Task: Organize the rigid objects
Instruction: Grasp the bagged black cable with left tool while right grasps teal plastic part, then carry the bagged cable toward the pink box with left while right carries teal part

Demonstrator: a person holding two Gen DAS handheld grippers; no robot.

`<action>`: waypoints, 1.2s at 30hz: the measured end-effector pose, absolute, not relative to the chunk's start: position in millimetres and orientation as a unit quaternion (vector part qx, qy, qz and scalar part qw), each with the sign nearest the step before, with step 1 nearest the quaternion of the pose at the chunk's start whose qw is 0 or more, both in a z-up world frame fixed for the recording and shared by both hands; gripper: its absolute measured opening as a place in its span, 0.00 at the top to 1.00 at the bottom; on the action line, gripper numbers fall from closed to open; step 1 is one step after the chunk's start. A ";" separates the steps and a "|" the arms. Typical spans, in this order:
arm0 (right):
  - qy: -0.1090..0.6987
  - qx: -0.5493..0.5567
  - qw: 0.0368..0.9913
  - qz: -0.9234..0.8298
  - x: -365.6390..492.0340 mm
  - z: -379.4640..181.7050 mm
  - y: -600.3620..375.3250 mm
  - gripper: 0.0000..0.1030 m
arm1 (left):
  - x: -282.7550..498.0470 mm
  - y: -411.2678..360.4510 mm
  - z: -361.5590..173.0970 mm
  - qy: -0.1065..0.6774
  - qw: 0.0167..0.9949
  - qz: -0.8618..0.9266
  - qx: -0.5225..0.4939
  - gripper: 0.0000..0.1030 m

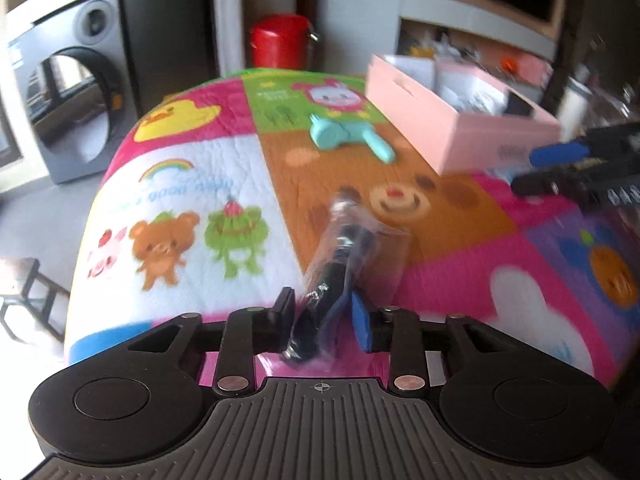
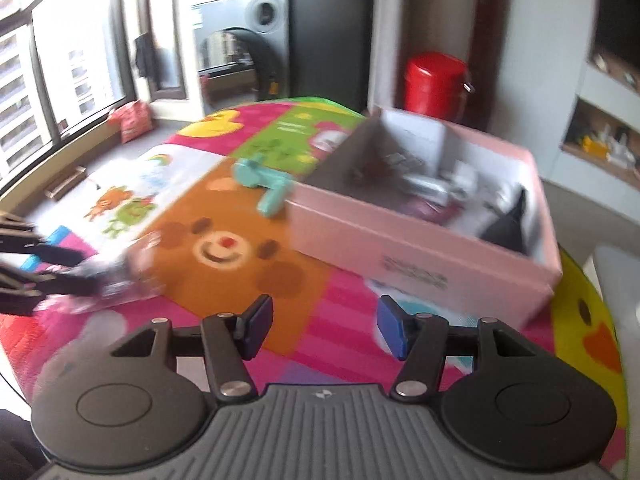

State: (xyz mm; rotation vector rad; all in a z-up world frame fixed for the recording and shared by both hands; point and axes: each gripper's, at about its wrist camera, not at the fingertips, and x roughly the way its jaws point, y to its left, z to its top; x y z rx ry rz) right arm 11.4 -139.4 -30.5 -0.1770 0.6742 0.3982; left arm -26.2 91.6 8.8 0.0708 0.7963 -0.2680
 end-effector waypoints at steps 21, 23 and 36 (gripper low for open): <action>0.371 -0.208 0.890 0.165 170.3 -32.2 18.9 0.72 | -24.4 81.5 -6.7 0.317 0.944 -0.089 0.011 0.73; 0.374 -0.207 0.886 0.178 160.5 -33.3 15.4 0.74 | -23.8 82.7 -7.0 0.317 0.944 -0.090 0.009 0.73; 0.329 -0.252 0.879 0.234 18.5 -43.5 -57.5 0.70 | -24.5 78.7 -6.4 0.321 0.943 -0.083 0.009 0.72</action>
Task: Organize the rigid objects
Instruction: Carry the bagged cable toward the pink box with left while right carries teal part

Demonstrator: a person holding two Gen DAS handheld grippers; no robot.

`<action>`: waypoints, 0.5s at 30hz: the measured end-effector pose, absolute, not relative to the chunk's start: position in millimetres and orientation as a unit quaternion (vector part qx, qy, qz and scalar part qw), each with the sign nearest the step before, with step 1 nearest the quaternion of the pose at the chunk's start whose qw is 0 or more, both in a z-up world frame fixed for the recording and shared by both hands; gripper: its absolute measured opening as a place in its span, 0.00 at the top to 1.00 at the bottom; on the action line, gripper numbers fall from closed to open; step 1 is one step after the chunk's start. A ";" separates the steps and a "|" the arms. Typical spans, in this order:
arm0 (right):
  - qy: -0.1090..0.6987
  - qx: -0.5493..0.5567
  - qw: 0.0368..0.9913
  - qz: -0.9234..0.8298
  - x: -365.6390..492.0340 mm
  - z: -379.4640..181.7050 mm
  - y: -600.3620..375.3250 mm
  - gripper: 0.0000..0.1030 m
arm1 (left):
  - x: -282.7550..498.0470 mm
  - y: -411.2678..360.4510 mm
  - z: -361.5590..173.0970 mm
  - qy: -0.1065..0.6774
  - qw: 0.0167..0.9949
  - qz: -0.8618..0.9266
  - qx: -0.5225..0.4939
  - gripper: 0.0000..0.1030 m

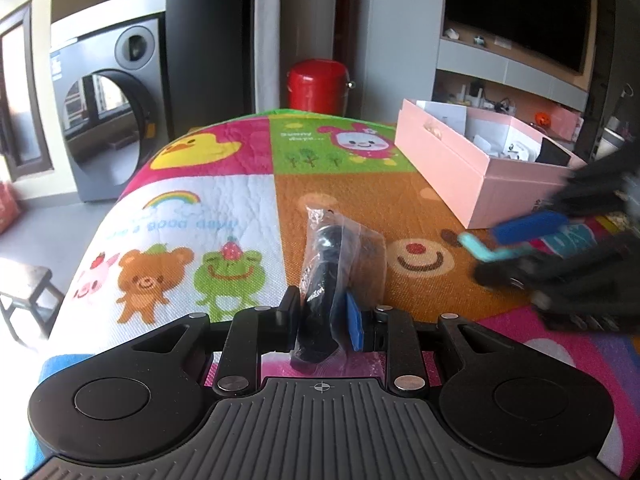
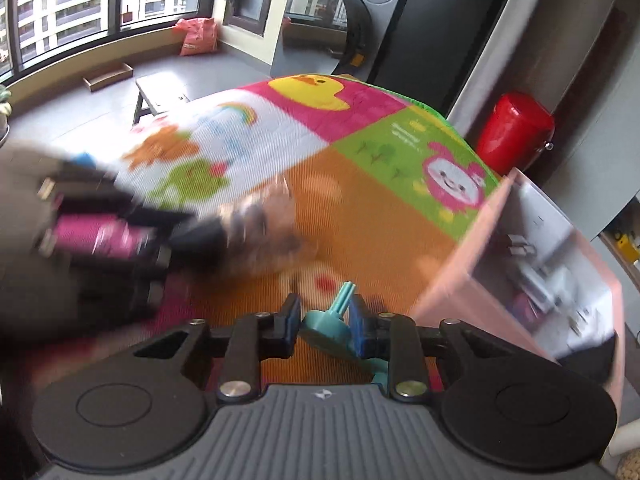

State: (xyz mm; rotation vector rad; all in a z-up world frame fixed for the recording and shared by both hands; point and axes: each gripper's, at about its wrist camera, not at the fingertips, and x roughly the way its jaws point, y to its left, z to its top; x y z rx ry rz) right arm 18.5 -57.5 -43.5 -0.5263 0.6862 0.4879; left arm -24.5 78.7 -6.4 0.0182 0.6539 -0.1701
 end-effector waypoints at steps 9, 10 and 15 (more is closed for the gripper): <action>0.319 -0.217 0.912 0.142 -18.8 -62.0 -137.5 0.42 | -38.0 46.3 -2.3 0.341 0.926 -0.163 -0.021 0.72; 0.311 -0.223 0.916 0.120 -22.4 -64.4 -145.3 0.42 | -38.6 41.9 -2.5 0.343 0.924 -0.167 -0.019 0.72; 0.287 -0.243 0.925 0.060 -32.8 -71.8 -166.2 0.42 | -44.2 25.0 -4.9 0.342 0.926 -0.163 0.009 0.69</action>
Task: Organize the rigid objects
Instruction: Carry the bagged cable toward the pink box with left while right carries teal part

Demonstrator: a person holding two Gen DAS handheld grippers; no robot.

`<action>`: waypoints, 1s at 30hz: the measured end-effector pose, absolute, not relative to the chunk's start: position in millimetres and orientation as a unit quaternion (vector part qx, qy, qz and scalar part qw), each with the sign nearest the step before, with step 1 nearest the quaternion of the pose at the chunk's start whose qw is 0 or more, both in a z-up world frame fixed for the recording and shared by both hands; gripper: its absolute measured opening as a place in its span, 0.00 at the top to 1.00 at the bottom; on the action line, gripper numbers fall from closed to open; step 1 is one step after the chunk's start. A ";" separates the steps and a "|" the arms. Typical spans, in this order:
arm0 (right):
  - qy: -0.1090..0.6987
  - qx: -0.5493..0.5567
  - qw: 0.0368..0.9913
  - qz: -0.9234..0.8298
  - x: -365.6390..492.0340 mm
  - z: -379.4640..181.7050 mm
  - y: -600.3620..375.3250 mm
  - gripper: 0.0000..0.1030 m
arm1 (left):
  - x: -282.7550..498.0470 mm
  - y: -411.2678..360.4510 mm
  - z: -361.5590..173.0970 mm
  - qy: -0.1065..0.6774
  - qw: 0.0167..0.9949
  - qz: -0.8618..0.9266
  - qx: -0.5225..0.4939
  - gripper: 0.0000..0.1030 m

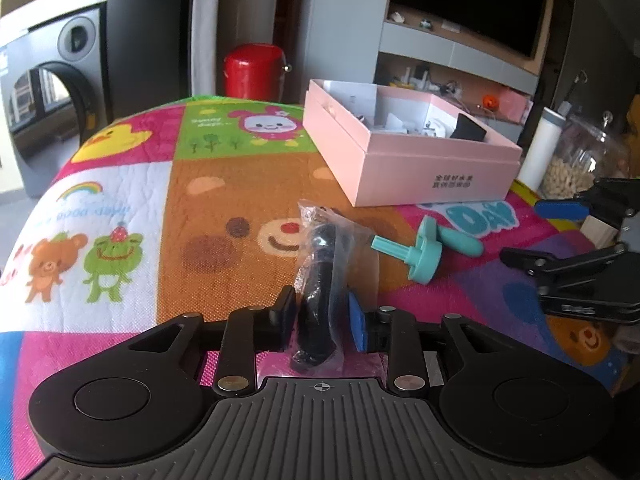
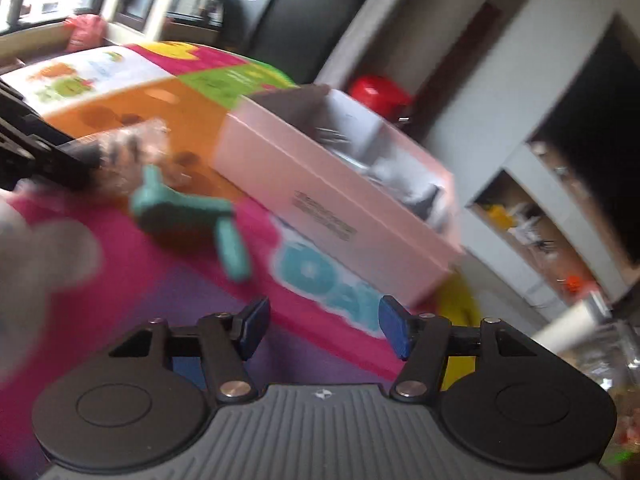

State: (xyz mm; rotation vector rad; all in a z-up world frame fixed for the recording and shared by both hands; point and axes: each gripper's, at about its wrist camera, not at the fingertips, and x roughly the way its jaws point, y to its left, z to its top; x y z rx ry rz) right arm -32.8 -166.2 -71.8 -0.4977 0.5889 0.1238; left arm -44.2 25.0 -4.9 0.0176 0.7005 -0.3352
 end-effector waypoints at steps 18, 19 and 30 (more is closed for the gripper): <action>0.344 -0.057 0.912 0.215 27.8 -68.0 -150.5 0.31 | -41.7 27.9 -2.8 0.354 0.922 -0.157 -0.004 0.70; 0.340 -0.063 0.915 0.209 22.4 -67.9 -150.9 0.32 | -42.0 27.6 -3.0 0.353 0.922 -0.157 -0.004 0.70; 0.291 -0.057 0.939 0.172 -35.3 -36.9 -189.2 0.32 | -47.3 26.6 -4.9 0.338 0.929 -0.151 0.006 0.74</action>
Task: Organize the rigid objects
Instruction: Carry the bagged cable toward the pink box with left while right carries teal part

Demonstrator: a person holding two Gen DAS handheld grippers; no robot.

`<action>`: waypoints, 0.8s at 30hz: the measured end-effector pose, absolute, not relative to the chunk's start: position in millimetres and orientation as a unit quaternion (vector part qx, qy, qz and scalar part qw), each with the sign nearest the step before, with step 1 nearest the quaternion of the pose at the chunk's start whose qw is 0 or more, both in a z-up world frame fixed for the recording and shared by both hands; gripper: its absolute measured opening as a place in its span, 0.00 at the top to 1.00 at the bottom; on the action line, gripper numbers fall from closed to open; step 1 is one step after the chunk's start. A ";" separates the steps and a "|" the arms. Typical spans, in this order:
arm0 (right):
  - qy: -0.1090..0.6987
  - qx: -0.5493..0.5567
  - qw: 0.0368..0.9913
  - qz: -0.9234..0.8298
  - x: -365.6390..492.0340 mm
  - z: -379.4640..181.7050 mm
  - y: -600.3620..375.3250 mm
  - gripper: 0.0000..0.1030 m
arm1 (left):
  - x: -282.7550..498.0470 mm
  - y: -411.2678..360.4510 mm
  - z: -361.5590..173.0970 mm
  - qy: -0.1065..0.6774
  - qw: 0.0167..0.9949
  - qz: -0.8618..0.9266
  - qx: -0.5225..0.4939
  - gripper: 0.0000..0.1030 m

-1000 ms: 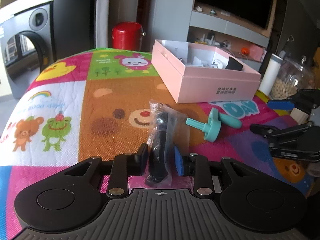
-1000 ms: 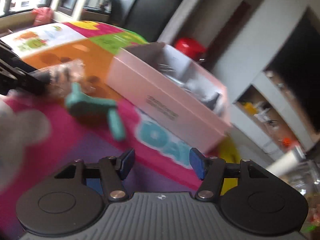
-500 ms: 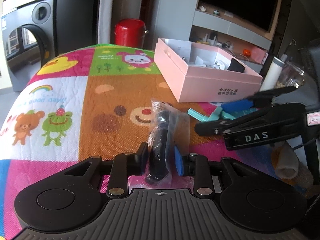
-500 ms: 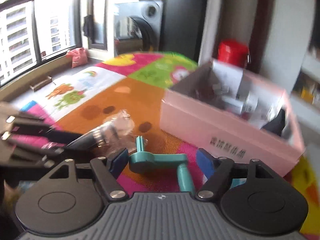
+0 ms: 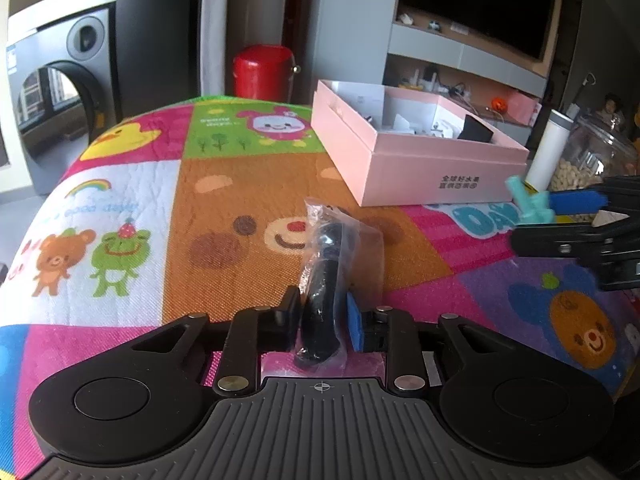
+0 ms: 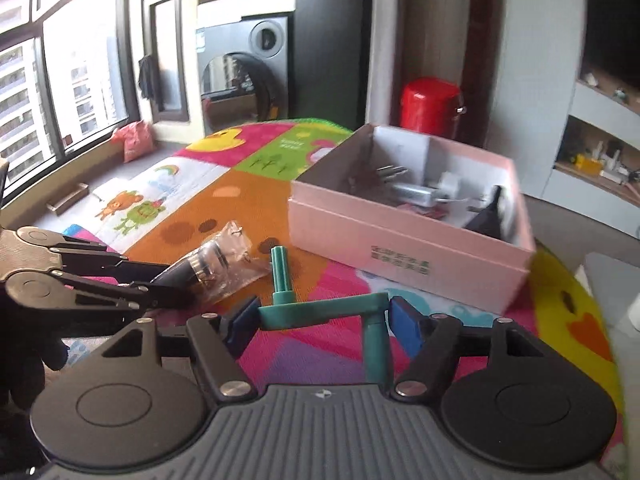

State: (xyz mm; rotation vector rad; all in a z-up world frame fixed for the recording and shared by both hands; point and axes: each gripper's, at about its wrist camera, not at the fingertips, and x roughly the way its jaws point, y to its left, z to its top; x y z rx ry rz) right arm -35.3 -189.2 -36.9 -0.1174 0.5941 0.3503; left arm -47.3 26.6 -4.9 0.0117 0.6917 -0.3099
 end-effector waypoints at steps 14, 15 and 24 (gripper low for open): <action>0.325 -0.046 0.933 0.147 -53.9 -51.8 -213.8 0.32 | -79.2 7.9 2.7 0.356 0.907 -0.221 0.051 0.78; 0.326 -0.047 0.933 0.149 -54.4 -52.2 -213.3 0.32 | -81.0 6.1 3.0 0.357 0.905 -0.224 0.054 0.78; 0.367 -0.061 0.915 0.157 -38.1 -53.6 -194.6 0.32 | -64.8 20.7 5.3 0.394 0.901 -0.180 -0.032 0.78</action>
